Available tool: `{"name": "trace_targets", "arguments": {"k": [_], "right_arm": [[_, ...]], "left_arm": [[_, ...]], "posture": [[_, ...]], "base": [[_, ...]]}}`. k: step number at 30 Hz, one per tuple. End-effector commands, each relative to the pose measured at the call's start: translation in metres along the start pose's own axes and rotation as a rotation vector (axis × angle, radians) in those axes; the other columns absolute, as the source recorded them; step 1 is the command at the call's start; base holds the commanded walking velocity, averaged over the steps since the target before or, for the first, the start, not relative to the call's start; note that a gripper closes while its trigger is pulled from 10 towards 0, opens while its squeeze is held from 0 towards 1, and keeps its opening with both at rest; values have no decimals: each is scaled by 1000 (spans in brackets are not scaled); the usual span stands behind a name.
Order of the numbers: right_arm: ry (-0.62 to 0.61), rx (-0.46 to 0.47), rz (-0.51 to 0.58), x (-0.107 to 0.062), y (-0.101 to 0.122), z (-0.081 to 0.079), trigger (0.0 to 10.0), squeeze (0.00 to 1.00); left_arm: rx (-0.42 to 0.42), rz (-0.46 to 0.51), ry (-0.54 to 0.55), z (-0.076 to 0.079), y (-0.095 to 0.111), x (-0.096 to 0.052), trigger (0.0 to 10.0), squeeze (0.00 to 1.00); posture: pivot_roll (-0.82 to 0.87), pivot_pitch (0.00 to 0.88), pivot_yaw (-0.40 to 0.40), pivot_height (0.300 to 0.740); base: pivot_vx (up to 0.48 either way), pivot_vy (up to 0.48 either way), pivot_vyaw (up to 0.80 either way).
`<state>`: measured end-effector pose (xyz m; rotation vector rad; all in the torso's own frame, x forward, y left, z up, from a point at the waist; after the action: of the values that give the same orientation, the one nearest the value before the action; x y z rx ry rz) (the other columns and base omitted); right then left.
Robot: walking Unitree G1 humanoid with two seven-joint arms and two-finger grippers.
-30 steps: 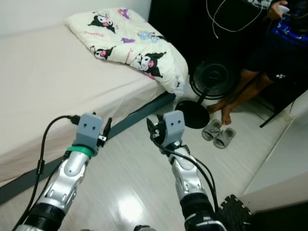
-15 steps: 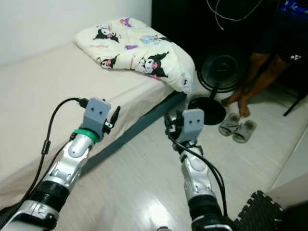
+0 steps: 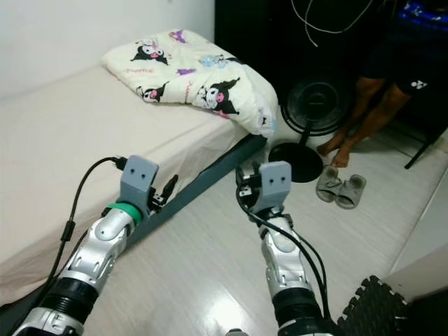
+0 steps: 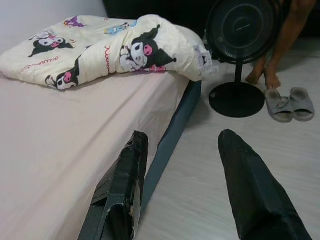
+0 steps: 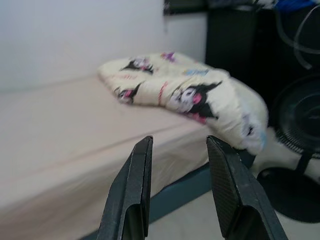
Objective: Clean up the room
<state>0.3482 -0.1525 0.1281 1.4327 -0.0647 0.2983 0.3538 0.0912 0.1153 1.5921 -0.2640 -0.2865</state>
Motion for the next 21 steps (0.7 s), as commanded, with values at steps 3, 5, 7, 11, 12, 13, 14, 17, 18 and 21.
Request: {"name": "trace_targets", "arguments": {"k": [3, 5, 7, 11, 12, 13, 14, 17, 18, 21], "right_arm": [[-9, -13, 27, -1, 9, 3, 10000, 0], [-1, -22, 35, -1, 12, 1, 10000, 0], [-25, -31, 38, -2, 14, 5, 10000, 0], [-171, -21, 9, -11, 11, 34, 10000, 0], [-195, -30, -9, -13, 8, 40, 10000, 0], [-195, -30, -9, -13, 8, 40, 10000, 0], [-191, -35, -10, -14, 9, 42, 10000, 0], [-153, -55, -8, -15, 11, 41, 10000, 0], [-145, -56, -13, -16, 11, 41, 10000, 0], [-127, -55, -25, -14, 9, 35, 10000, 0]], "left_arm": [[-29, 33, 51, -6, 9, 6, 10000, 0], [-19, 46, 71, -9, 11, 7, 10000, 0], [8, 53, 97, -12, 12, 7, 10000, 0], [68, 63, 105, -17, 13, 3, 10000, 0], [75, 58, 109, -19, 12, 2, 10000, 0], [75, 58, 109, -19, 12, 2, 10000, 0], [65, 56, 115, -21, 12, 0, 10000, 0], [53, 52, 121, -20, 9, -3, 10000, 0], [45, 50, 122, -19, 8, -3, 10000, 0], [44, 52, 106, -13, 6, -4, 10000, 0]], "posture": [[-133, 30, 60, 723], [-143, 36, 67, 723], [-145, 36, 71, 723], [-153, 15, 63, 723], [-153, 15, 63, 723], [-153, 15, 63, 723], [-164, 21, 54, 723], [-163, 17, 43, 723], [-162, 20, 37, 723], [-161, 16, 37, 723]], "base": [[0, 0, 0], [0, 0, 0], [0, 0, 0], [0, 0, 0], [0, 0, 0], [0, 0, 0], [0, 0, 0], [0, 0, 0], [0, 0, 0], [0, 0, 0]]}}
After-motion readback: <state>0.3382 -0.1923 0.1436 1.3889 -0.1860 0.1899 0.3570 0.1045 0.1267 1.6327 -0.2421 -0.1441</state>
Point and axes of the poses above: a point about 5 cm out from each wrist's last joint towards the gripper, its own x axis pointing out of the wrist towards the gripper, its own y axis along the axis of the wrist's last joint, z = x × y, the point moved 2 cm from there along x, pointing out of the wrist towards the gripper, and after that the axes turned 8 degrees about -x, right-handed, at the moved point
